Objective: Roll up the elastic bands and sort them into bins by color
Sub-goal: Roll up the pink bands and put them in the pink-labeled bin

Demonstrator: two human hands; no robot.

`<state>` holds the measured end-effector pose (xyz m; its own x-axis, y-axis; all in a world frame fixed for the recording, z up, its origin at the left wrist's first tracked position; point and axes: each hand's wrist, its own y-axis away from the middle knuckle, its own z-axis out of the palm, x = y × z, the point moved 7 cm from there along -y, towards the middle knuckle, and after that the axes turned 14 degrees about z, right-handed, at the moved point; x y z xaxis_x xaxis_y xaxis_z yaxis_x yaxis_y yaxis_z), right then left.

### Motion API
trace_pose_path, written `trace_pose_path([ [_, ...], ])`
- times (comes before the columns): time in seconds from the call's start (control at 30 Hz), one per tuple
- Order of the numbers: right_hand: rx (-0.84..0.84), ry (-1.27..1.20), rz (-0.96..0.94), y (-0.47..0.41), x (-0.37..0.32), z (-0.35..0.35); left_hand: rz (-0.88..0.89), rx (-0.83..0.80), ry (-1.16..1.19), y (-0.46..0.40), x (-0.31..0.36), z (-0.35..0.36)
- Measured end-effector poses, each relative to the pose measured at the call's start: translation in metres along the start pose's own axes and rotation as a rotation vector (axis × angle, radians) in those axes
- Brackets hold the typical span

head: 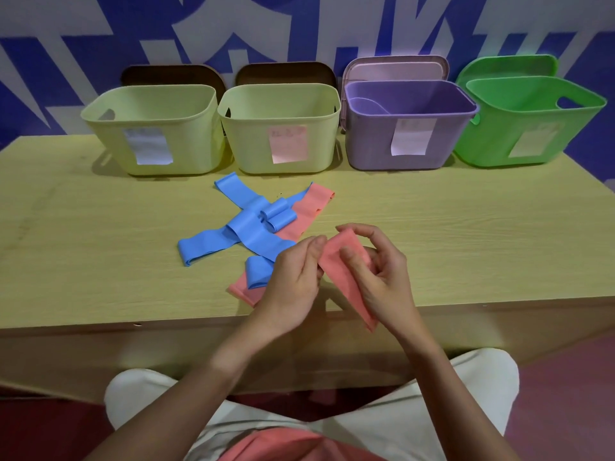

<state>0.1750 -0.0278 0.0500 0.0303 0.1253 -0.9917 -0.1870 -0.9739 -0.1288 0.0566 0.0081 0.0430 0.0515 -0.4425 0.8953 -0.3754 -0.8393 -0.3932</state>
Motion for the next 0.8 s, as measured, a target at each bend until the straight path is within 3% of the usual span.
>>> trace_pose_path([
  [0.13, -0.011, 0.048, -0.031, -0.002, -0.002, 0.000, -0.193, 0.097, 0.261, 0.001, -0.002, 0.000],
  [0.33, -0.027, 0.020, -0.002, -0.005, 0.002, -0.002, -0.288, 0.005, 0.387, 0.004, -0.005, 0.005],
  [0.47, 0.010, -0.006, 0.010, -0.005, 0.004, -0.005, -0.242, 0.016, 0.239, 0.000, -0.006, 0.001],
  [0.7, 0.025, -0.035, 0.007, -0.006, 0.004, -0.004, 0.100, -0.014, -0.182, 0.000, 0.007, -0.008],
  [0.8, 0.012, -0.026, 0.007, -0.007, 0.000, 0.000, 0.138, -0.020, -0.289, -0.001, 0.008, -0.011],
])
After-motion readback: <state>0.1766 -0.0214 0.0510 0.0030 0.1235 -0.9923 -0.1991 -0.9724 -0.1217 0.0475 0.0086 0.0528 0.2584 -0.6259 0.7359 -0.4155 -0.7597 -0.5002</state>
